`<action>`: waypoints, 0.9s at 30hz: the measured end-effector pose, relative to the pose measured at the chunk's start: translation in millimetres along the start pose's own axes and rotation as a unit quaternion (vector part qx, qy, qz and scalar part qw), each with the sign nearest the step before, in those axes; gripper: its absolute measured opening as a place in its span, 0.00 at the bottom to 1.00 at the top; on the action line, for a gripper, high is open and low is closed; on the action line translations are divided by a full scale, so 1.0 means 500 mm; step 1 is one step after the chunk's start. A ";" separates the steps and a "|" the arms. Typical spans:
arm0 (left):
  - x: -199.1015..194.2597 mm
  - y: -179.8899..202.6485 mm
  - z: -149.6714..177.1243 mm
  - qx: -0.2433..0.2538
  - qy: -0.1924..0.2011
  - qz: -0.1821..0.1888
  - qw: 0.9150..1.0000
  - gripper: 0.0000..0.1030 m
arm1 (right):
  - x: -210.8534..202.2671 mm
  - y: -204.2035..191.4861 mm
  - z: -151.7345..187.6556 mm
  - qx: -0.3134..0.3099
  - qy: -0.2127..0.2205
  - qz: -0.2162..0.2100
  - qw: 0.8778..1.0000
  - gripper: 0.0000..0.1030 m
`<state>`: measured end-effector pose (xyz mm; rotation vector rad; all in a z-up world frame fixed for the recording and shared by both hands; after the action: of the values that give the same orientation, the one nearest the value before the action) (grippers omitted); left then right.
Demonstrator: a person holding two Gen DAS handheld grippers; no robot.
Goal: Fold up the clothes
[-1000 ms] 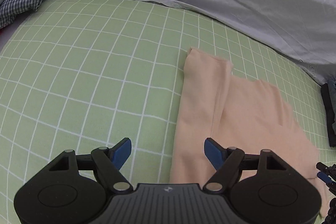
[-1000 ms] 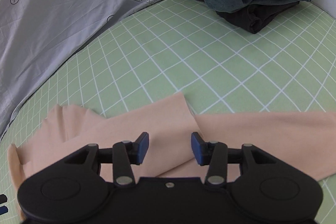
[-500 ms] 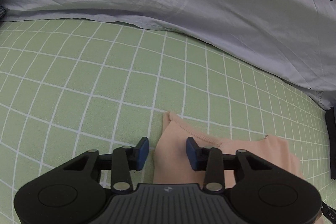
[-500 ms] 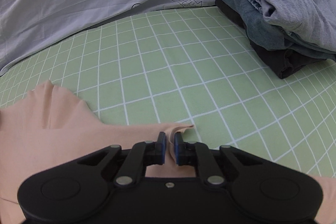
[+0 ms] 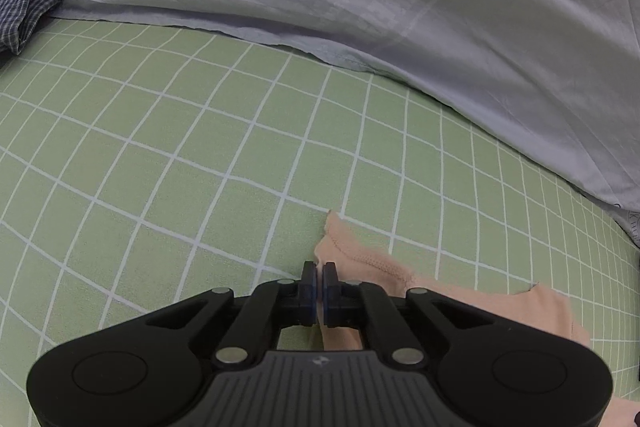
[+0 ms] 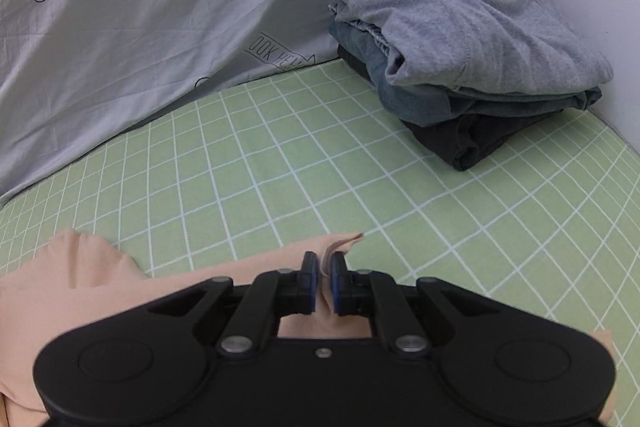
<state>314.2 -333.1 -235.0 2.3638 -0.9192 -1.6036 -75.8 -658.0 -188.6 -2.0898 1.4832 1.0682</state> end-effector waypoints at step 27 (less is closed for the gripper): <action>-0.292 0.127 0.357 0.160 -0.086 -0.049 0.982 0.65 | -0.339 -0.179 0.158 -0.049 0.036 -0.267 0.962 0.07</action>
<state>95.1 -264.7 -166.3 2.5426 -1.1930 -1.8443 -50.7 -462.7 -123.9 -2.4185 0.8163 0.8710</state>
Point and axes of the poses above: each gripper's, at about its wrist camera, not at the fingertips, and x roughly the way its jaws point, y to its right, z to its underside, the point moved 7 cm from there along x, roughly the way its jaws point, and after that the axes turned 15 degrees about z, right-handed, at the moved point
